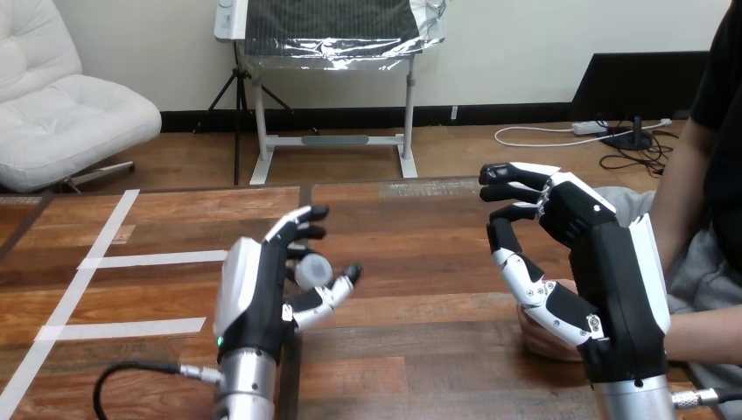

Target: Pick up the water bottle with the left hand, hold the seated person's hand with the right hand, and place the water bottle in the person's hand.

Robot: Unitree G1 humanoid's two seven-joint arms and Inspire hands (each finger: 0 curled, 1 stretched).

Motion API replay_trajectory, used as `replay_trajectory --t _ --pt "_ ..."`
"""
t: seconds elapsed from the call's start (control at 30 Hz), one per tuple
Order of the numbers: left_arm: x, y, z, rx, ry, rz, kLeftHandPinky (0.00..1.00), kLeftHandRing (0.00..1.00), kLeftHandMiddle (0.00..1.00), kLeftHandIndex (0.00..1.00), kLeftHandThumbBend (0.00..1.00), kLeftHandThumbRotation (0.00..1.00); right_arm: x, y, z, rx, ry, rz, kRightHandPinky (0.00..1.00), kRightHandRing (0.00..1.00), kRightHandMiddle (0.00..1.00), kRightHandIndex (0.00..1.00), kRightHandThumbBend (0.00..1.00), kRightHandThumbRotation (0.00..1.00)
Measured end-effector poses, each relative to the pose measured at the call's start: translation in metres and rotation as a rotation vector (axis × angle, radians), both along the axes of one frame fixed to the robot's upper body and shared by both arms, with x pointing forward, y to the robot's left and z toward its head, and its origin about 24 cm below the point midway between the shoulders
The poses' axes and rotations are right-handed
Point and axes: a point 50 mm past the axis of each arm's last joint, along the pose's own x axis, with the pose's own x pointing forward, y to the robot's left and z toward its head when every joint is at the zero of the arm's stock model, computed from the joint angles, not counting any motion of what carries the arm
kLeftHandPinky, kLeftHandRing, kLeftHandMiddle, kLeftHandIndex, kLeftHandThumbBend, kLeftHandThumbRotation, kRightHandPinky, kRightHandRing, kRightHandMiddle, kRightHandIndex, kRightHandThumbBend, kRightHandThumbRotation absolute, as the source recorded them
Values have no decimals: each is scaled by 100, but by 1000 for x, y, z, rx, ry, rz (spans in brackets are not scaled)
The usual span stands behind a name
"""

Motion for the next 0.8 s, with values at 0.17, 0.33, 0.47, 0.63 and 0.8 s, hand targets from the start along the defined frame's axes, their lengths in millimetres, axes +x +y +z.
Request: replay_trajectory --t 0.17,0.33,0.47,0.63,0.8 --pt "-4 -1 -1 -11 3 4 53 66 75 78 57 15 0 0 0 0 -1 0 57 68 74 67 32 13" --pt "-6 -1 -1 -18 3 7 54 67 75 78 57 16 0 0 0 -1 -2 1 57 68 74 67 33 13" --pt "-7 -1 -1 -20 6 8 54 67 76 78 57 17 1 0 1 -1 -3 1 57 67 74 67 32 14" --pt "-9 -1 -2 -22 8 9 54 67 76 78 56 16 1 0 1 -1 -4 2 57 67 73 66 32 14" --pt "-9 -1 -2 -25 8 10 54 67 75 78 56 15 2 1 2 -1 -9 3 57 67 73 66 33 14"
